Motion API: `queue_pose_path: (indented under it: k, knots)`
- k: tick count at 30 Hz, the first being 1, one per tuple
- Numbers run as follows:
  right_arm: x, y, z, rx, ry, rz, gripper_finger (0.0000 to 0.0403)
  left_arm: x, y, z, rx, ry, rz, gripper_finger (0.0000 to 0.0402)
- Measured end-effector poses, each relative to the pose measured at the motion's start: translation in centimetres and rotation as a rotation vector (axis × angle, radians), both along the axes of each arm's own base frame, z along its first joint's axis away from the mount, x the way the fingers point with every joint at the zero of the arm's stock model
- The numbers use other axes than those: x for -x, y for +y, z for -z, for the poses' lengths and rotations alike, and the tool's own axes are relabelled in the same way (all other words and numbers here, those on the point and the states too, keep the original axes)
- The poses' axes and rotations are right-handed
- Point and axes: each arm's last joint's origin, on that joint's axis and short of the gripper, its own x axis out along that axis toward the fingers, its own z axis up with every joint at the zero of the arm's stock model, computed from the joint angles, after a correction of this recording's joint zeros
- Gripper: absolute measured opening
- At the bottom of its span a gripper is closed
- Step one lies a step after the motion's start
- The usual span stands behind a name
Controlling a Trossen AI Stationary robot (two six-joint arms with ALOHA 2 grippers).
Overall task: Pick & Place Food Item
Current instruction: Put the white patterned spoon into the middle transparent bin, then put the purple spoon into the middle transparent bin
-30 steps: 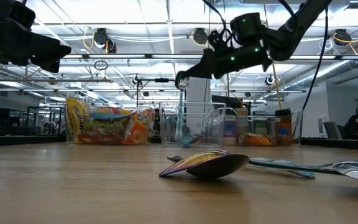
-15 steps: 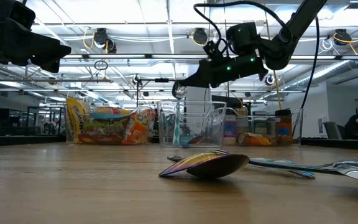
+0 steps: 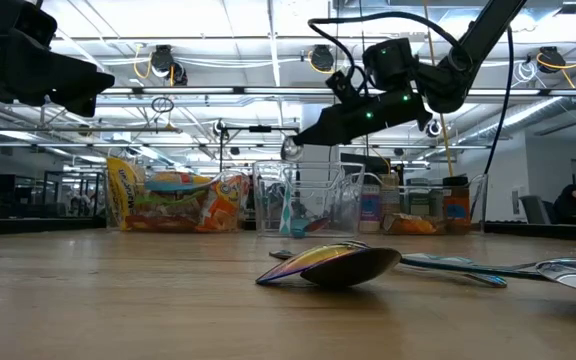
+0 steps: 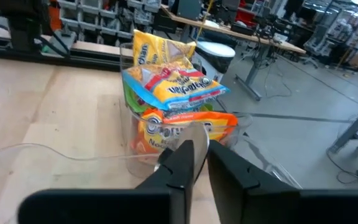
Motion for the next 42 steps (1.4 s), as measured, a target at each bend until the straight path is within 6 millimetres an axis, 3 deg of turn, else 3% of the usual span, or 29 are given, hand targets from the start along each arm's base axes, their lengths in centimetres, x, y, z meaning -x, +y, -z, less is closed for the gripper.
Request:
queue_pose_path:
  k: [13, 18, 21, 25, 29, 36, 39, 42]
  knots:
    - [0.1, -0.2, 0.1, 0.026, 0.016, 0.091, 0.0154, 0.0, 0.0, 0.0, 0.000, 0.000, 0.000, 0.0152]
    - [-0.2, 0.3, 0.0, 0.064, 0.030, 0.123, 0.0174, 0.0, 0.0, 0.0, 0.000, 0.000, 0.000, 0.0152]
    - [-0.3, 1.8, -1.5, 0.095, -0.005, 0.094, 0.0175, 0.0, 0.0, 0.0, 0.000, 0.000, 0.000, 0.0152]
    - [-0.4, 5.2, -4.1, 0.110, -0.074, 0.000, 0.0168, 0.0, 0.0, 0.0, 0.000, 0.000, 0.000, 0.0152]
    - [-0.2, 10.0, -6.7, 0.126, -0.120, -0.139, 0.0166, 0.0, 0.0, 0.0, 0.000, 0.000, 0.000, 0.0152]
    - [-0.5, 18.9, -10.7, 0.082, 0.024, -0.313, 0.0187, 0.0, 0.0, 0.0, 0.000, 0.000, 0.000, 0.0152]
    - [-0.6, 22.1, -11.3, -0.006, 0.127, -0.357, 0.0193, 0.0, 0.0, 0.0, 0.000, 0.000, 0.000, 0.0152]
    - [-0.4, 24.3, -10.1, -0.088, 0.210, -0.396, 0.0196, 0.0, 0.0, 0.0, 0.000, 0.000, -0.001, 0.0152]
